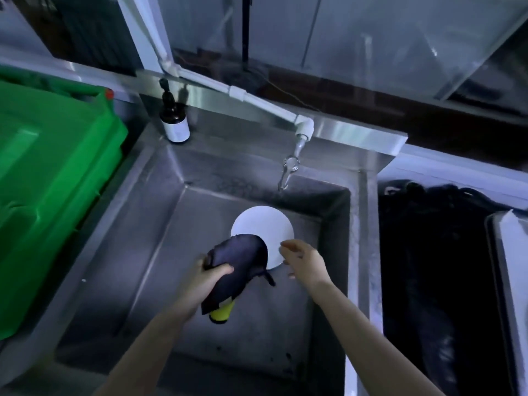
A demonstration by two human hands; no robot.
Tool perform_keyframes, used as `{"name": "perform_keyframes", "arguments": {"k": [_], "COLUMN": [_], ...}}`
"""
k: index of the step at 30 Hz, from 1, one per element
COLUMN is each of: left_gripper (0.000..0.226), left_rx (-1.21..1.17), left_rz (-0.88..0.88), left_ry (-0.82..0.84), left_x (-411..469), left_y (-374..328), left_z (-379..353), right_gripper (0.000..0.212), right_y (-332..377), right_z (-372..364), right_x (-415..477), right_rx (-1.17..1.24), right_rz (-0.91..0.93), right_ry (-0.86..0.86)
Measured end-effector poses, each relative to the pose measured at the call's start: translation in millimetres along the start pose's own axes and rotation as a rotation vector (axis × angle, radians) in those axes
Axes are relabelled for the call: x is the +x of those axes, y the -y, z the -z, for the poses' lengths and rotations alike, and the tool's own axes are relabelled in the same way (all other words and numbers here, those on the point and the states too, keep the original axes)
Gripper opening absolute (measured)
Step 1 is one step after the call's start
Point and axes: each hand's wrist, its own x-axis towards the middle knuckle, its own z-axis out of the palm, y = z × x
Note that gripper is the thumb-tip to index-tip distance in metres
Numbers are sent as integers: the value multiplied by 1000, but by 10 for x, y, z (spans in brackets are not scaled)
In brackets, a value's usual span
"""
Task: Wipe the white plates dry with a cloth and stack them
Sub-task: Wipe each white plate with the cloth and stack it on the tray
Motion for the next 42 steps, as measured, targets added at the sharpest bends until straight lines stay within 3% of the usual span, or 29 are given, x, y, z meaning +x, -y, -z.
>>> {"name": "perform_keyframes", "arguments": {"k": [2,8,13,17,20,22,28,32,38,42], "left_gripper": [48,42,28,63,57,46,41,40,21,28], "left_rx": [16,52,366,361,331,310,156,64,128,313], "left_rz": [-81,87,15,1,47,60,32,85,87,10], "left_ry": [50,160,154,111,146,203,339,399,374,206], "left_x": [251,1095,1658,1972,2086,2145,2070,2029,1857,1574], "left_y": [93,172,259,344,412,474,495,485,432,373], "left_z": [124,155,-79,-220,-247,-279,-300,-212,-60,219], "right_gripper": [27,35,55,56,44,41,40,10,15,14], "right_y": [-103,-474,-780,-972,-1056,-1075,-1080,-1054,-859,-730], "right_z": [-46,-214,-421,-577,-644,-664,-639,-592,-553,-478], "right_x": [276,1104,1608,1784,1822,1829,1822,1799,1639,1382], "right_rx": [1,-124,-170,-108,-42,-23,167,378,533,441], "right_rz": [-94,-238,-333,-429,-460,-461,-494,-468,-404,-276], "right_ry": [-31,-71,-117,-176,-236,-273,-320,-228,-124,-184]}}
